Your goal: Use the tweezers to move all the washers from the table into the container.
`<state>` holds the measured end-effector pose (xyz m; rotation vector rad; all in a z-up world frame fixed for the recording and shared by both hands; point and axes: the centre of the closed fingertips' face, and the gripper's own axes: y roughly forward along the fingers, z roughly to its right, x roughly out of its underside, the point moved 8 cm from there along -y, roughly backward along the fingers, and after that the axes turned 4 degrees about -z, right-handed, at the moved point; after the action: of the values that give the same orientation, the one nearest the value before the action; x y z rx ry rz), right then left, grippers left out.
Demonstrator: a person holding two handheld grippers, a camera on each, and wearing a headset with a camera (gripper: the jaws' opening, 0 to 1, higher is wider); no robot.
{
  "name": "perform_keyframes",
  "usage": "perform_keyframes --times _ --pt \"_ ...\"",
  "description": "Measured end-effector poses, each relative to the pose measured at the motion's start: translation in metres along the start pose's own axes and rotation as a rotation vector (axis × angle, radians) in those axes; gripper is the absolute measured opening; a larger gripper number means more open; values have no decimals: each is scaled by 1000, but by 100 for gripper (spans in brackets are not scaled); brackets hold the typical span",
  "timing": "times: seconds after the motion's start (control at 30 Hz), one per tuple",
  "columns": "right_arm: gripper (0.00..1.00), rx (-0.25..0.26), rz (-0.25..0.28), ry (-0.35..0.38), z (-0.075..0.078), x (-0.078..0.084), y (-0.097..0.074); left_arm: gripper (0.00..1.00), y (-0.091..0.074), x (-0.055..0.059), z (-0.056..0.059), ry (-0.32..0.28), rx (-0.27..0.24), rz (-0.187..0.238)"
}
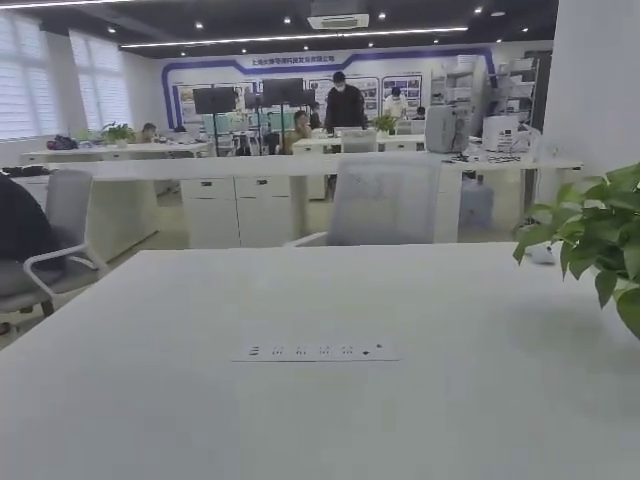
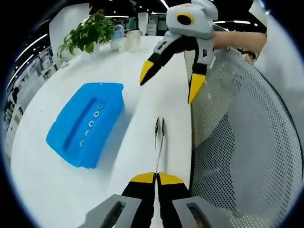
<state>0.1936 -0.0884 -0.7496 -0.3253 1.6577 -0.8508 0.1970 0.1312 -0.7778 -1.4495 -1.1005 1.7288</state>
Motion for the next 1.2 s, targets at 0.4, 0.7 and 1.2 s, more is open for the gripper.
perform_keyframes --times 0.4,0.7,1.2 --pt "69 215 99 137 15 30 -63 0 15 -4 -6 72 25 -172" --pt "72 282 182 179 11 28 -65 1 14 -5 -7 77 15 -239" --pt "94 409 300 157 17 17 -64 48 -57 38 21 -476 -336 319"
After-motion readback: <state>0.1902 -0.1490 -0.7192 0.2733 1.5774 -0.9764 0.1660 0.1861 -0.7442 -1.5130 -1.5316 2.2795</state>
